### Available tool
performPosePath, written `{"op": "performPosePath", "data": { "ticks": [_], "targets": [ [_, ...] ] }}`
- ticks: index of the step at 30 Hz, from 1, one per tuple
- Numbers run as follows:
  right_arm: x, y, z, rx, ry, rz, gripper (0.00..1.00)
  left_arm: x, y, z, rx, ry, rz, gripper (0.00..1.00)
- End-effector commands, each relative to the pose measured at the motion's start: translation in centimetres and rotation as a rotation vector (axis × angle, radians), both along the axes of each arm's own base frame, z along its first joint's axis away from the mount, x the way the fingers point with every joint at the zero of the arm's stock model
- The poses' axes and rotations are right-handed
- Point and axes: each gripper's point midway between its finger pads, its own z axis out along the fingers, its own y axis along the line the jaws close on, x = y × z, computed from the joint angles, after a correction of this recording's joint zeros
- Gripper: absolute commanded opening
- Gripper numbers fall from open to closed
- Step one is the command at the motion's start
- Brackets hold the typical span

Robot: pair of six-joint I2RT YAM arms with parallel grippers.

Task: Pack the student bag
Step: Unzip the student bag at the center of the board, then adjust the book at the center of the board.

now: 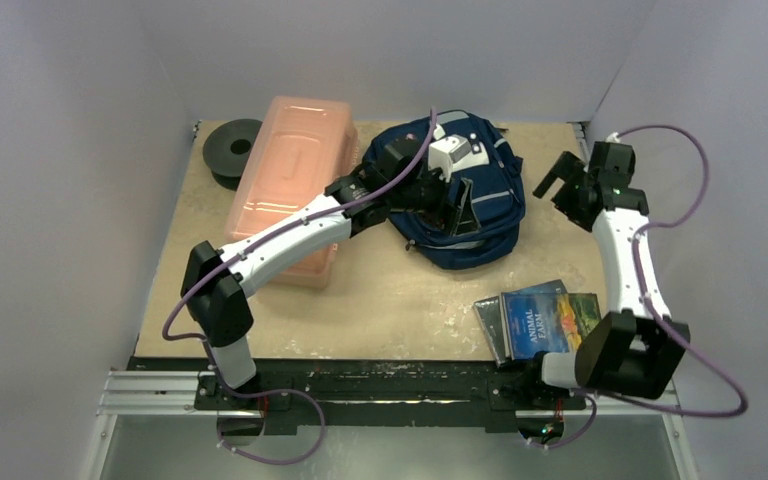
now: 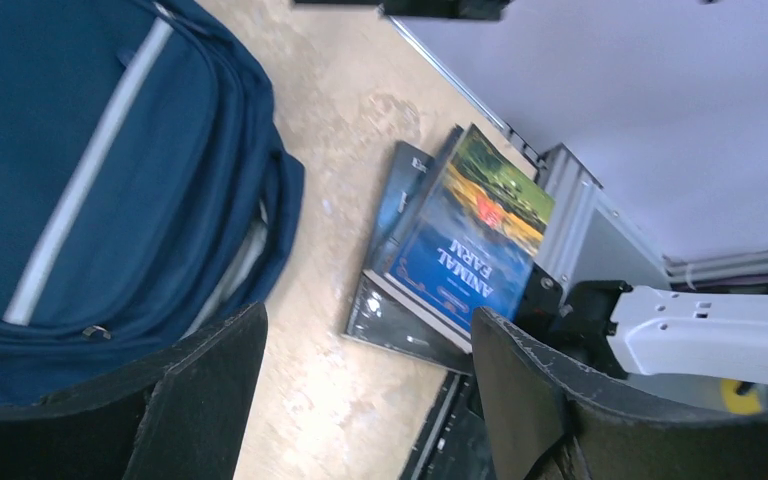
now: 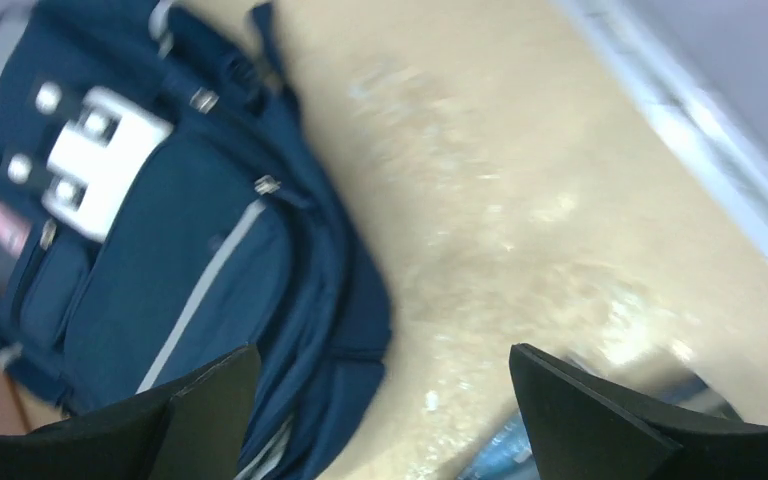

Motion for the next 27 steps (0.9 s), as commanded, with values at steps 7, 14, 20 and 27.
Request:
{"op": "performPosePath", "data": {
  "ticks": [7, 14, 20, 27],
  "targets": [
    [-20.0, -7.2, -4.5, 0.061, 0.059, -0.913, 0.99, -6.4, 5.6, 0.1, -0.016, 0.068, 0.004, 0.74],
    [-23.1, -9.2, -8.2, 0.096, 0.132, -1.148, 0.99, -7.6, 6.2, 0.4, -0.031, 0.098, -0.019, 0.74],
    [-26.6, -10.8, -9.5, 0.071, 0.222, -1.377, 0.99, -7.9, 6.3, 0.9, -0.048, 0.104, -0.022, 0.74],
    [-28.7, -12.1, -9.8, 0.044, 0.205, -1.551, 0.99, -8.2, 6.4, 1.4, -0.069, 0.109, -0.033, 0.74]
  ]
}}
